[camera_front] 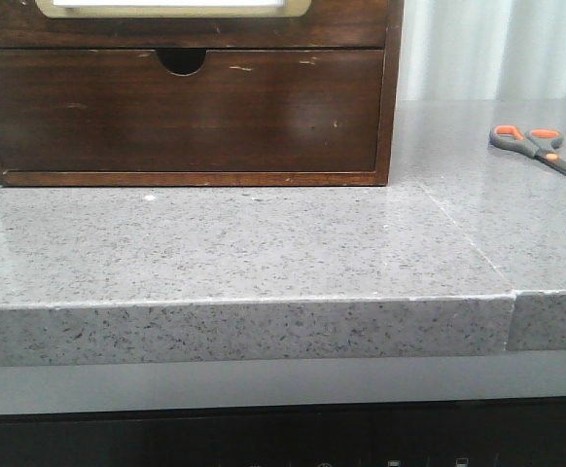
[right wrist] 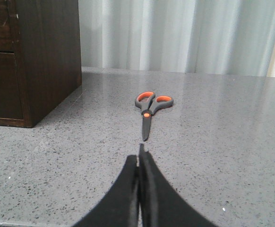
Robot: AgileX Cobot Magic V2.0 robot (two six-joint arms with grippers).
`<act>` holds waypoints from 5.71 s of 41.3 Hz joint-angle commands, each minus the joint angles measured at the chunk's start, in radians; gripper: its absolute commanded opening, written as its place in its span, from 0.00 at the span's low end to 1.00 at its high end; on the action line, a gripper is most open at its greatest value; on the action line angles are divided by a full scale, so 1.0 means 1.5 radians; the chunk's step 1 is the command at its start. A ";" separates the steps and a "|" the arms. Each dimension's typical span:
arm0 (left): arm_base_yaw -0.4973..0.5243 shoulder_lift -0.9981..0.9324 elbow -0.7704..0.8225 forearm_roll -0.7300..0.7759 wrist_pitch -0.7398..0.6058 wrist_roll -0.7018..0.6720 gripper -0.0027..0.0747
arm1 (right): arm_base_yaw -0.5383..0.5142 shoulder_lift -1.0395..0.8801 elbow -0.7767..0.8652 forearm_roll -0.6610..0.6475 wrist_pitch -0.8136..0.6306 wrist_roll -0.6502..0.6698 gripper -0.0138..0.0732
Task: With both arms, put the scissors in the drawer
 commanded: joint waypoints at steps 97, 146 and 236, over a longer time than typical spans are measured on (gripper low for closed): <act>0.000 0.287 -0.448 -0.019 0.306 -0.005 0.72 | 0.000 0.420 -0.437 -0.019 0.385 -0.030 0.78; 0.000 0.780 -0.468 -1.204 0.455 0.589 0.74 | 0.000 0.420 -0.437 -0.019 0.383 -0.030 0.79; -0.039 0.606 -0.295 -1.202 0.622 0.593 0.22 | 0.000 0.420 -0.437 -0.019 0.383 -0.030 0.79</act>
